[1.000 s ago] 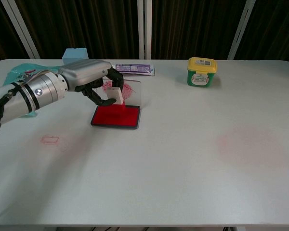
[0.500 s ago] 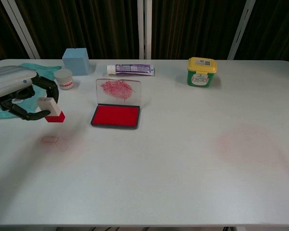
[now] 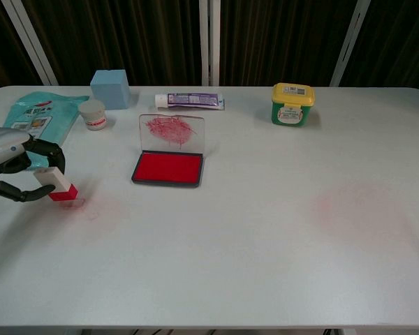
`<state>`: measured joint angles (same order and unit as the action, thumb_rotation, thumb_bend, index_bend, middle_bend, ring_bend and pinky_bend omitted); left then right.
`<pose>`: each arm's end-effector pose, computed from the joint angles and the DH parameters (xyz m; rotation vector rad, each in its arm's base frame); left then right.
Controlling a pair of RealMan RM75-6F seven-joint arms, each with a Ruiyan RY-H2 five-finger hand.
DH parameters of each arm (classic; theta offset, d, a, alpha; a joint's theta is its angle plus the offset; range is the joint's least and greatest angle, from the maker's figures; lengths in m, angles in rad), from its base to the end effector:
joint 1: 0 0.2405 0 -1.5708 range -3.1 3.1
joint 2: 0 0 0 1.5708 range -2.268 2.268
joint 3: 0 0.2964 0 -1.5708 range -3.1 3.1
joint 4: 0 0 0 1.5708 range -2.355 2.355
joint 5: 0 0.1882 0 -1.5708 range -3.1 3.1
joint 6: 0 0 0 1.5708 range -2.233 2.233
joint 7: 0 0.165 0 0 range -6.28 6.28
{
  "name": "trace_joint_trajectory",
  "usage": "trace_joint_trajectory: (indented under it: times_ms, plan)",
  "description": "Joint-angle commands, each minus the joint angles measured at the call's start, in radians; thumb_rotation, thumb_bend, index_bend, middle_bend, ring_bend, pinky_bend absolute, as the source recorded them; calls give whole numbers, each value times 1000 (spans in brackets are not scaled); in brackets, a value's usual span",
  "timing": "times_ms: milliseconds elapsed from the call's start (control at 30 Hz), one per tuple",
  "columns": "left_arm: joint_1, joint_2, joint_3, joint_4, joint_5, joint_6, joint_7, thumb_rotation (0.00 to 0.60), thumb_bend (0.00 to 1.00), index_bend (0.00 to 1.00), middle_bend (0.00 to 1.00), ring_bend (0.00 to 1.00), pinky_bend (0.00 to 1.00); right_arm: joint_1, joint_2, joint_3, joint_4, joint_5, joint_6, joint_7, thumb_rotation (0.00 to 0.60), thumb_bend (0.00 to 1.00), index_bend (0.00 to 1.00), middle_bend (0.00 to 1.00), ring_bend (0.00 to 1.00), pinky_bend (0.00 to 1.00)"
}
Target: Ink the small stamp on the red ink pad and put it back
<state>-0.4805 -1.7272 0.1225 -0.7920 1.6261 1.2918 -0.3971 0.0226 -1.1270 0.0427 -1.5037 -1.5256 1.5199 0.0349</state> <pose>-0.3087 0.3144 -0.0185 -1.8910 -0.9535 -1.0712 -0.3632 -0.1811 0.2064 1.3703 -0.8598 0.8410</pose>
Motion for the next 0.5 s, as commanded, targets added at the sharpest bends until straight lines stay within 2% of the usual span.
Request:
trace_joint_trajectory:
  times_ms: [33,500]
  plan:
    - [9,-23,3,38,16,17,-20,600,442,592,594,1000,1000,1,-2,-1,1,1,-2,-3,600,178,0,0,0,0]
    - [12,-79,11,149,47,13,-42,600,441,576,578,1000,1000,-4,0,0,-3,5,1,-12,600,179,0,0,0,0]
